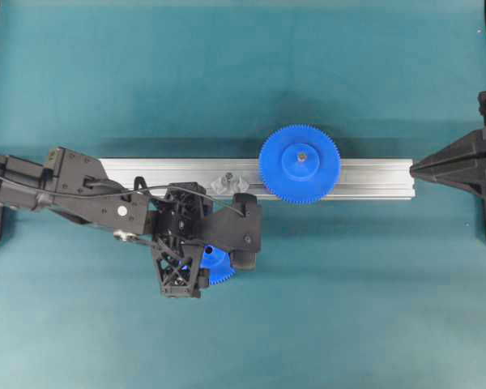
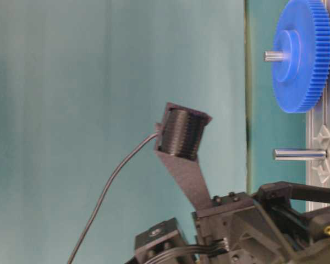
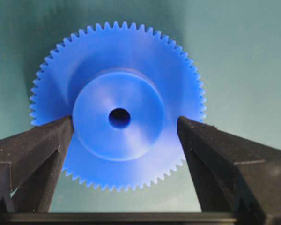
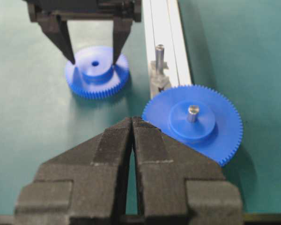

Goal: Find the location of the shaft and insert the small gear.

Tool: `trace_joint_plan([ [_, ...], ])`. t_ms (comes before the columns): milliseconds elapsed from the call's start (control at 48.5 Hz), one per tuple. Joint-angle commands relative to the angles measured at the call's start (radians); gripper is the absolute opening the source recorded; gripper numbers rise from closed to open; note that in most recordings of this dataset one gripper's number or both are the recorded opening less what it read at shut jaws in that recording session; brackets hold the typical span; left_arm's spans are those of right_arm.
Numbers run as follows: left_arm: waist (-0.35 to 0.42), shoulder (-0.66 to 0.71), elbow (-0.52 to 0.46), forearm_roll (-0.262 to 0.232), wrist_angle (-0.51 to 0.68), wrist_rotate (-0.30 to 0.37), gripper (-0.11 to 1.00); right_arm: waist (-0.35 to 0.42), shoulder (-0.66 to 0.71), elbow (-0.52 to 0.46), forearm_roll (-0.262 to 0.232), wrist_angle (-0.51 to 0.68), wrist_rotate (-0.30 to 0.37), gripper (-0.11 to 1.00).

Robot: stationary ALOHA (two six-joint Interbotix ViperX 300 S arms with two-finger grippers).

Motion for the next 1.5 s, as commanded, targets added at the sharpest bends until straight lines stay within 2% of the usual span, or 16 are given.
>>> trace_joint_plan([
  [0,-0.005,-0.006,-0.021,0.003,-0.006,-0.002,0.91,0.0,0.006,-0.011,0.003,-0.005,0.006,0.08],
  [1483,0.008,-0.003,-0.035,0.002,-0.005,-0.005,0.91,0.0,0.002,0.003,0.005,-0.012,0.008,0.08],
])
